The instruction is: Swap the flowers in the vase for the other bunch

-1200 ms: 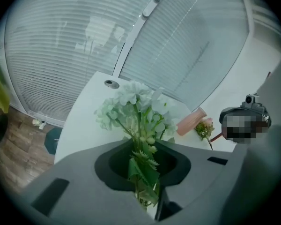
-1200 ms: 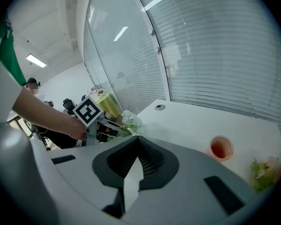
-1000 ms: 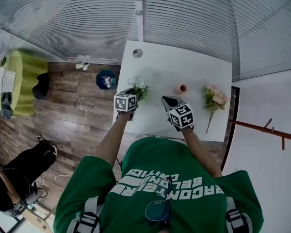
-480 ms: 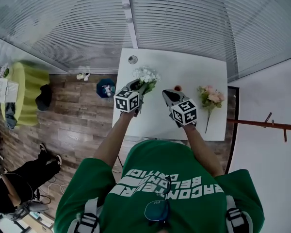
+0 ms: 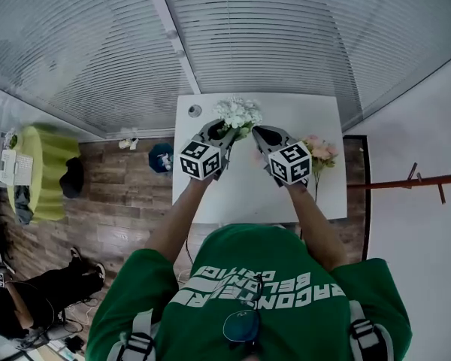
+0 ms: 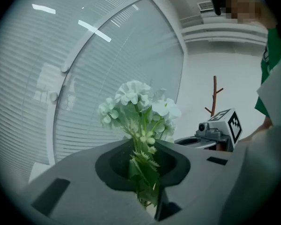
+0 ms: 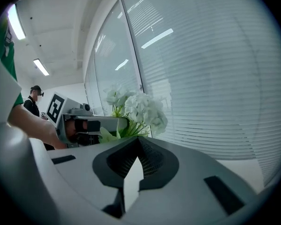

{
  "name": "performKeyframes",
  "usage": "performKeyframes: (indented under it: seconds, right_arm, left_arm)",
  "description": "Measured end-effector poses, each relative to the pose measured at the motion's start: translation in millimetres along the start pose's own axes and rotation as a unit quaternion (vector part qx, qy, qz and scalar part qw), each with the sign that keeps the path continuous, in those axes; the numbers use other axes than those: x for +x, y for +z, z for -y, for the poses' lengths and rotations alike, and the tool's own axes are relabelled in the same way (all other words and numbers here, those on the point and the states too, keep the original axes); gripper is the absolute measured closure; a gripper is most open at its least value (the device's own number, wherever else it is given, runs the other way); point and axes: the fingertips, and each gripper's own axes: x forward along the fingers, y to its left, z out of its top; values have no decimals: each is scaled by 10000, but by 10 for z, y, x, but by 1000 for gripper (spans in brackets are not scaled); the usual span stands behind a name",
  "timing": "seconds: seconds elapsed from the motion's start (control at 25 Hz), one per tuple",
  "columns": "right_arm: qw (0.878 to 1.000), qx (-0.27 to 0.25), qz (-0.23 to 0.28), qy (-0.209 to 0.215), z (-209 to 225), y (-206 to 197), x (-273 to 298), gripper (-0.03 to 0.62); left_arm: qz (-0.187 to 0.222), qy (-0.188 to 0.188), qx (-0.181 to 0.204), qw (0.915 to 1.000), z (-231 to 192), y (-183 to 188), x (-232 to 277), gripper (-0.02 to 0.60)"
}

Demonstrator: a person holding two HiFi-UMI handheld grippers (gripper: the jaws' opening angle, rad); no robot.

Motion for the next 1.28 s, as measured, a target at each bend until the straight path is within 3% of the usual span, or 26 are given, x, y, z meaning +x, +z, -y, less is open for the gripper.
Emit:
performKeyframes:
  seconds: [0.32,0.56,1.28]
  right_arm:
    - [9988,-99,402,-244,301,292,-289,581]
    - [9975,-85,574,-412,489,331,-470,582]
    - [9957,136,537,-746,926,245,-686,582]
  left_arm:
    - [335,-641,423,9965,419,291,355,511]
    - [447,-930,657,9925,641,303,568,511]
    - [417,-1300,527,9892,827,170,1076,516]
